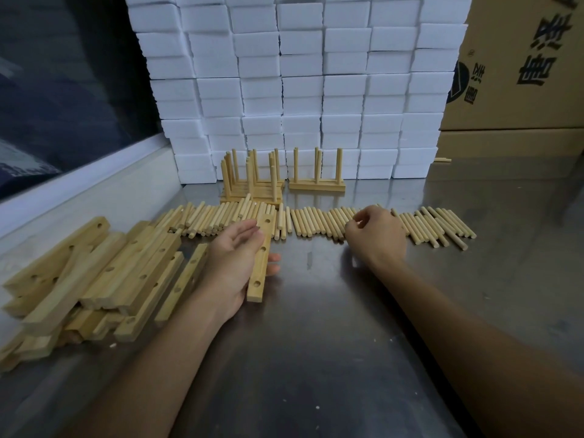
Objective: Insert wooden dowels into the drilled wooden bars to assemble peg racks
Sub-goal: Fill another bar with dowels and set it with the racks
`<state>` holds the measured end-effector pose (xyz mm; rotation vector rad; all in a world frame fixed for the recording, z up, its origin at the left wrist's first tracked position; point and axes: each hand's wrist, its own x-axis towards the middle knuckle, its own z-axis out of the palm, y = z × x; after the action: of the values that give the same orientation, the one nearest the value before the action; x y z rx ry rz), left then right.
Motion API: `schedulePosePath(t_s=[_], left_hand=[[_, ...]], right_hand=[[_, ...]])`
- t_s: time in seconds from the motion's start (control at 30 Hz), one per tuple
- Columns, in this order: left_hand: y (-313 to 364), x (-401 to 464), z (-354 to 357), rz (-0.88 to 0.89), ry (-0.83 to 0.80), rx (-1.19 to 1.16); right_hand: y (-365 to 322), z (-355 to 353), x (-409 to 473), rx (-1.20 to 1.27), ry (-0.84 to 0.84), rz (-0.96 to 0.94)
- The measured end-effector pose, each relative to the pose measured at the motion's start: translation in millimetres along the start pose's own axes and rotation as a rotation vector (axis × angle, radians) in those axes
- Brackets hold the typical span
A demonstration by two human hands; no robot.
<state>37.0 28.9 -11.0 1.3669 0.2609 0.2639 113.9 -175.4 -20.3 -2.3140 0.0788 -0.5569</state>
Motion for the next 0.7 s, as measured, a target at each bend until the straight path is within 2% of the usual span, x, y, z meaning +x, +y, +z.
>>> schedulePosePath(t_s=[0.27,0.57,0.7], left_hand=[[-1.3,2.7,-1.7,-0.015,0.018,0.051],[-4.3,8.3,-4.6,-0.037,0.01,0.046],[-6.5,10.5,-5.2,-0.029,-0.002,0.034]], right_hand=[[-5.1,2.6,-7.3,-0.205,-0.073,-0.01],[-8.2,2.0,-8.4,-0.254,-0.099,0.01],[-8.3,1.0,-7.5,-0.229,-0.162,0.018]])
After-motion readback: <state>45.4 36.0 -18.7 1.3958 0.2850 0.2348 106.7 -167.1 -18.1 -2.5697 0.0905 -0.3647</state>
